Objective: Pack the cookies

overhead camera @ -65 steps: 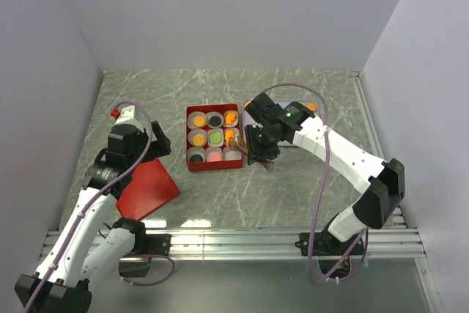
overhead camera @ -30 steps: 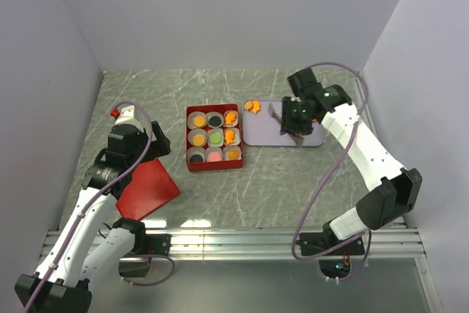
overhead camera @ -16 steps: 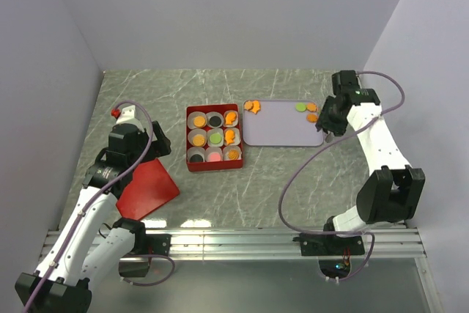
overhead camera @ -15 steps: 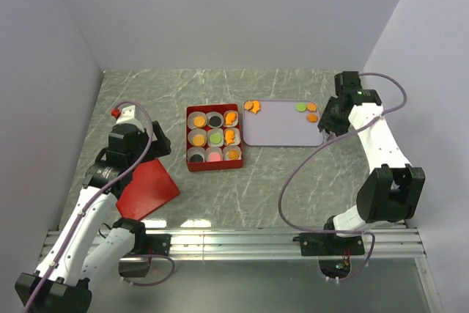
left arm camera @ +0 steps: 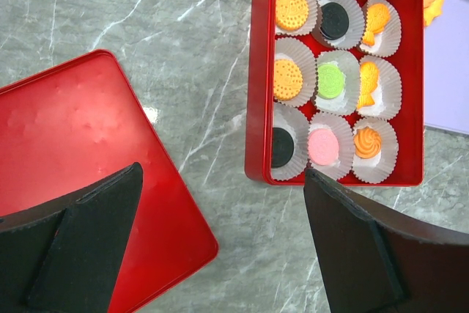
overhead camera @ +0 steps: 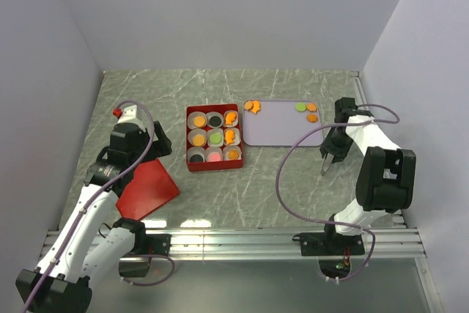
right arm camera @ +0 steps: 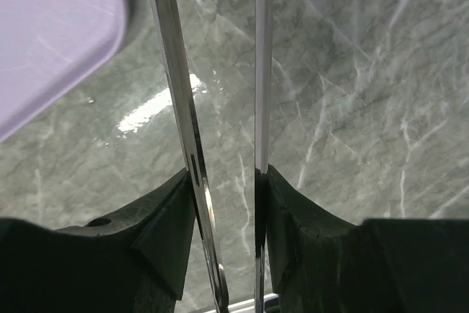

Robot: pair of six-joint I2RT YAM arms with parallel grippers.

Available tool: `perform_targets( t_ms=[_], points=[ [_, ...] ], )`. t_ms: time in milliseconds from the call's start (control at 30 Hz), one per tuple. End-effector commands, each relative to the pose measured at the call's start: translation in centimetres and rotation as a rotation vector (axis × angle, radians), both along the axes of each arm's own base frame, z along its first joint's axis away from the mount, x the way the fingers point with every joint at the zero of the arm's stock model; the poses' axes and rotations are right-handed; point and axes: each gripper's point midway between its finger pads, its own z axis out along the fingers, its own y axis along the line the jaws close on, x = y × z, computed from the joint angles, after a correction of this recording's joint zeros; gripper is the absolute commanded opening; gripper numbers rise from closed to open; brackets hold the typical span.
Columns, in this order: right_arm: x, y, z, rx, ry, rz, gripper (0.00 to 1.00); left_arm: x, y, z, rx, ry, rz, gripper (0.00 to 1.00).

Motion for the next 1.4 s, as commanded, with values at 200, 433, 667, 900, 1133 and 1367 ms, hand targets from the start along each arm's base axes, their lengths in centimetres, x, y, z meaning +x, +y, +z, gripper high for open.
perform_targets(
  t_ms=[200,433,667,900,1133,1367],
  points=[
    [-0.8,0.6,-4.0,0.034,0.044,-0.025,0.53,0.6,-0.3,0.5,0.002,-0.027,-0.018,0.97],
    [-1.2,0.6,-4.9,0.032,0.070,-0.024,0.66,0.6,-0.3,0.3,0.007,-0.017,-0.014,0.97],
    [-1.2,0.6,-4.4,0.029,0.058,-0.024,0.85,0.5,-0.2,0.6,0.004,-0.031,-0.007,0.98],
    [0.5,0.9,0.2,0.044,-0.066,-0.020,0.98,0.7,-0.3,-0.3,0.014,0.005,-0.006,0.97],
    [2.1,4.7,7.4,0.106,-0.236,0.082,0.99,1.5,-0.1,-2.6,0.041,0.092,0.017,0.99],
    [2.8,11.7,9.5,0.264,-0.305,0.236,0.99,1.7,0.9,-8.6,0.135,0.452,0.142,0.92]
  ],
)
